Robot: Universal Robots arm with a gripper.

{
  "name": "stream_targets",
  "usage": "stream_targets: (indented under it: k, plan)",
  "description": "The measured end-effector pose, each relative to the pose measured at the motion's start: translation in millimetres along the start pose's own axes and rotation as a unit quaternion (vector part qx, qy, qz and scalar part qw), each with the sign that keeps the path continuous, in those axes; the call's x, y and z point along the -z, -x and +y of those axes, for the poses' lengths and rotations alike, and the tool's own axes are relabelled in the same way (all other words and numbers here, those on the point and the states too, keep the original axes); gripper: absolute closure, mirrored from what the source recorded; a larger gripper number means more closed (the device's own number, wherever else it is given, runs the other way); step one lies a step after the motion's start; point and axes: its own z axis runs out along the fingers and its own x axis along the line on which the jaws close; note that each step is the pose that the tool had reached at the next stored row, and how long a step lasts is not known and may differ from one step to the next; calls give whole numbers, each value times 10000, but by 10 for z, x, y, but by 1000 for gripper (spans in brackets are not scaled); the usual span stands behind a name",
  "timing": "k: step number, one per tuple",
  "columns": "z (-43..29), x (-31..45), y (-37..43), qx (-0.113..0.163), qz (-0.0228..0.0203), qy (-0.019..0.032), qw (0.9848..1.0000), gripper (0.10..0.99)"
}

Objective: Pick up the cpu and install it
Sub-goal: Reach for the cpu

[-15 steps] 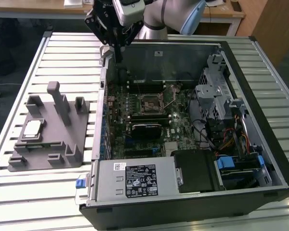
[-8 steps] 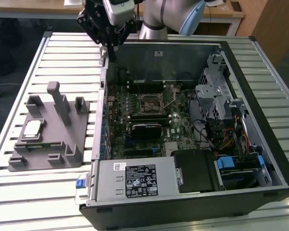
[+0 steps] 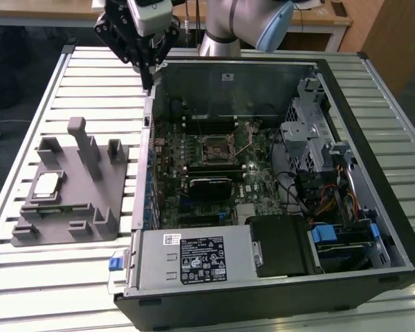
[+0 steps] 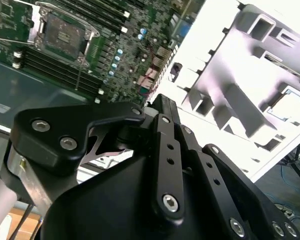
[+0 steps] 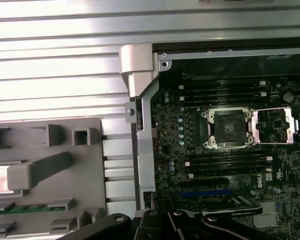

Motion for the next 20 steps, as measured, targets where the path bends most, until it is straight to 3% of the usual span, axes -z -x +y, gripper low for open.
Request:
stream_targets:
  k: [20]
  plan:
    - [-34, -7, -502, -1, 15, -1, 10000, 980]
